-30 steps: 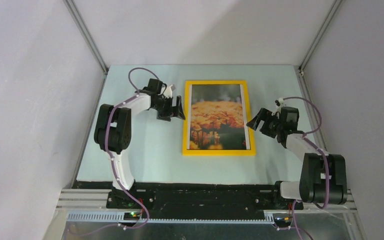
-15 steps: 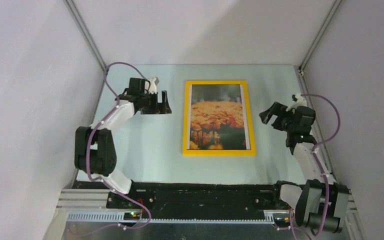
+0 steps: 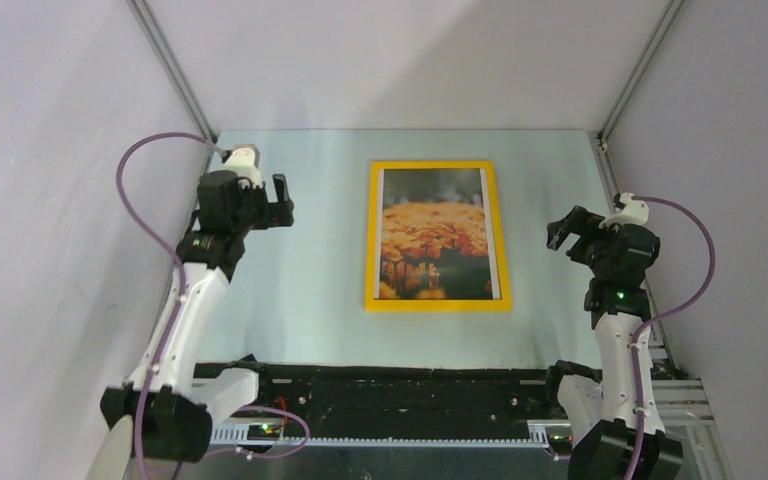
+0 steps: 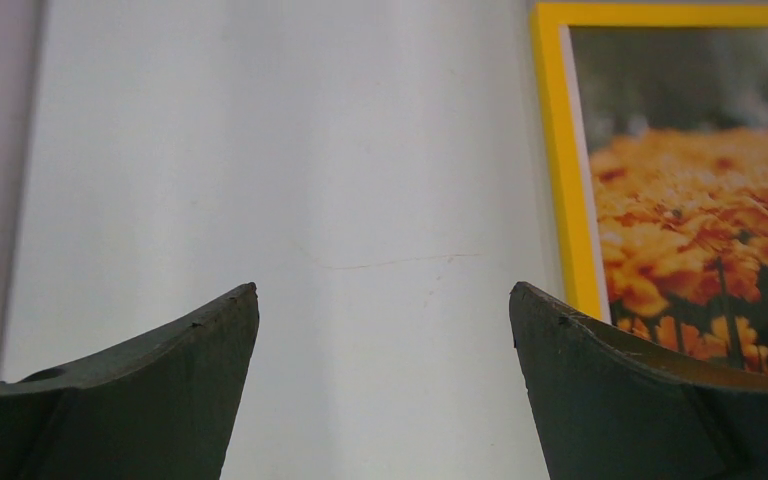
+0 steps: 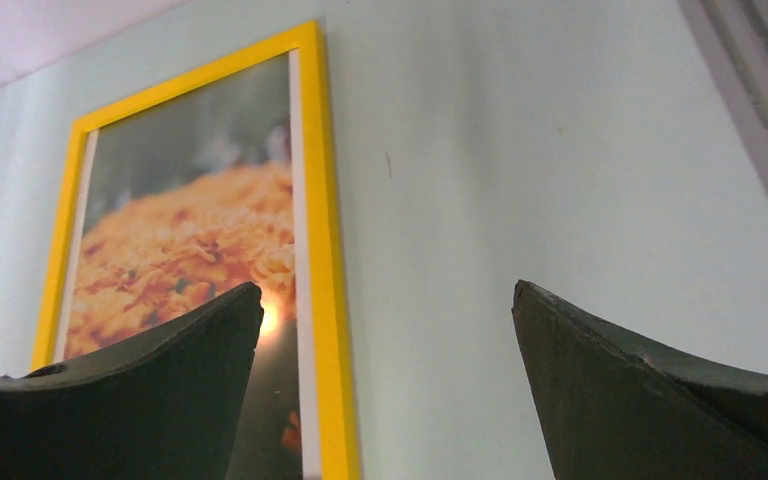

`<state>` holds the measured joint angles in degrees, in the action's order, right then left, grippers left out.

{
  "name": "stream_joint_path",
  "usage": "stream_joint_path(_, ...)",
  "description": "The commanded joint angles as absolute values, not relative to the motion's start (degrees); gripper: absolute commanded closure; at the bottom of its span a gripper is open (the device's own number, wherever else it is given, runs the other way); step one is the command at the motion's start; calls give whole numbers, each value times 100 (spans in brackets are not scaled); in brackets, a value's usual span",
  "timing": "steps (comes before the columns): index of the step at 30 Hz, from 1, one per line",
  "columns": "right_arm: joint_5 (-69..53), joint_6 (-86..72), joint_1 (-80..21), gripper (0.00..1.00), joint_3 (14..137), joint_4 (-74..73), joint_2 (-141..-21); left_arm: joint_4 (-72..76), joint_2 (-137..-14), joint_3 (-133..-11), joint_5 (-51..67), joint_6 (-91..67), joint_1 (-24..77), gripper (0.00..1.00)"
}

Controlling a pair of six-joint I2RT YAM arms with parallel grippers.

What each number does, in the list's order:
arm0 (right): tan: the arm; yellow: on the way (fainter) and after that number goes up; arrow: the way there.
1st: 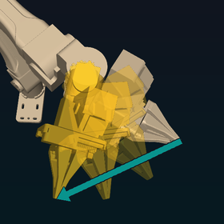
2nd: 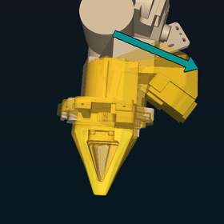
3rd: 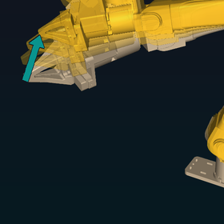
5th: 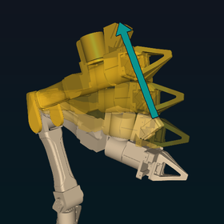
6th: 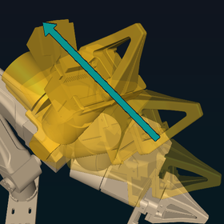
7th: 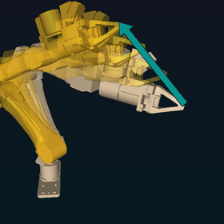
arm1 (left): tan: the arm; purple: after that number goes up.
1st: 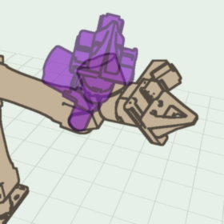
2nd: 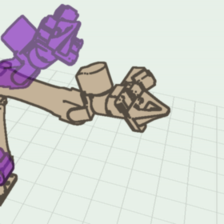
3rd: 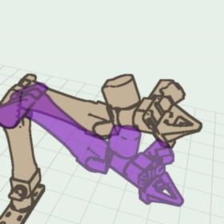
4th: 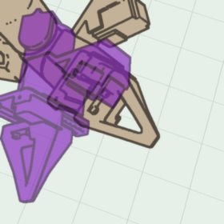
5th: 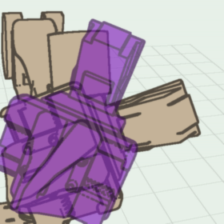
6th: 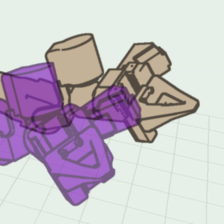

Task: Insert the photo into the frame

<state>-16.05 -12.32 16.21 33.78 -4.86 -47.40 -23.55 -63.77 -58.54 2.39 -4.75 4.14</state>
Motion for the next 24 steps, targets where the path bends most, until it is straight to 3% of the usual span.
stream_joint_path(1, -1250, -739, 1671, 0, 3586, -884, -4398, -2221, -5430, -5623, -728, -211, 347, 0)
stream_joint_path(14, -2681, -601, 2318, 1, 3674, -1431, -3590, -2347, -3575, -4877, -929, -78, 341, 0)
stream_joint_path(24, -2632, -191, 2331, 1, 3731, -2084, -2875, -2292, -3555, -4485, -473, -118, 341, 0)
